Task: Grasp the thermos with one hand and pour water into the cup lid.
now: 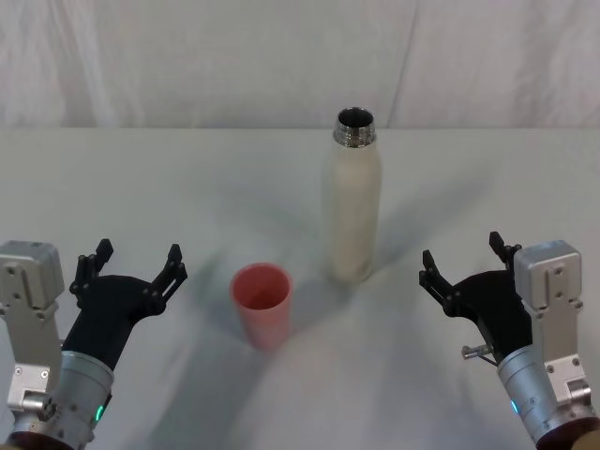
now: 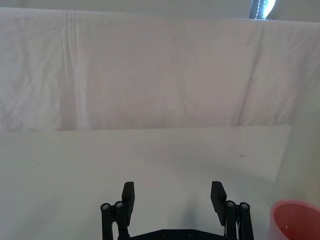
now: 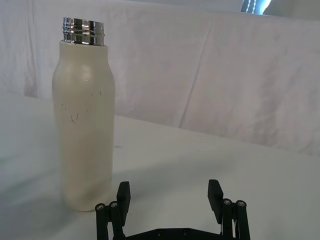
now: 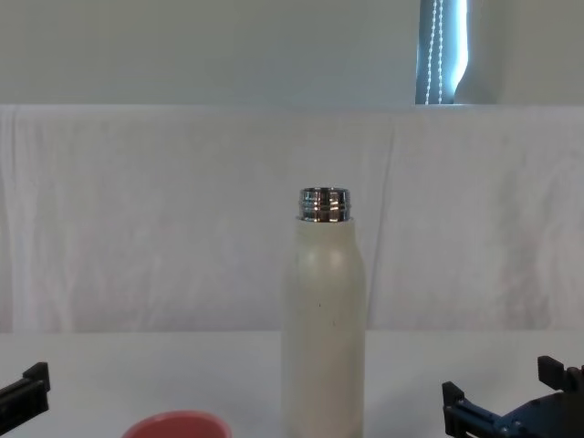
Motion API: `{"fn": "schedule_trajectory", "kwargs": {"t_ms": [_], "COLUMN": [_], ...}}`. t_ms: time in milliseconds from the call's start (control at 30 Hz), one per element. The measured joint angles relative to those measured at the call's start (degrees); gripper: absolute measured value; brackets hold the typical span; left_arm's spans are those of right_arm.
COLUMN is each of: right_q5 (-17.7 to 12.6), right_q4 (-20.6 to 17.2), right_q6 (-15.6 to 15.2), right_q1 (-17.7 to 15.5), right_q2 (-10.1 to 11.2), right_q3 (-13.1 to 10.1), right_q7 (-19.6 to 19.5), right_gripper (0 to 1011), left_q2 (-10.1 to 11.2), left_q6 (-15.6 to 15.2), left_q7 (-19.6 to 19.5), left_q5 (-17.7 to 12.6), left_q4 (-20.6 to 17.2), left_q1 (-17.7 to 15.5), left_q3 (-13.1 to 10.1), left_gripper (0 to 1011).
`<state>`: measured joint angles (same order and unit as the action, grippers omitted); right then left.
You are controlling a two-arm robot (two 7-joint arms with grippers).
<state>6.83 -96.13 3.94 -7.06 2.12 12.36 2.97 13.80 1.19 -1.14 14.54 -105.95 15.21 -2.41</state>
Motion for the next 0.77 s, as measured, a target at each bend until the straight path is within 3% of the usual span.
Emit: {"fn": "schedule_trajectory", "kwargs": {"t_ms": [767], "right_q5": [-0.01], "right_q4": [0.01], "right_q6": [-0.07], "right_q1": [0.01], "right_q2": [0.0], "right_q3": [0.05], "right_q7": [0.0], "right_gripper": [1000], "left_q2": [0.0], "left_q6": [0.0], "left_q7": [0.0], "left_q5": [0.0], "left_q4": [0.0], "left_q1": [0.0], "left_q3": [0.0], "left_gripper": [1001]}}
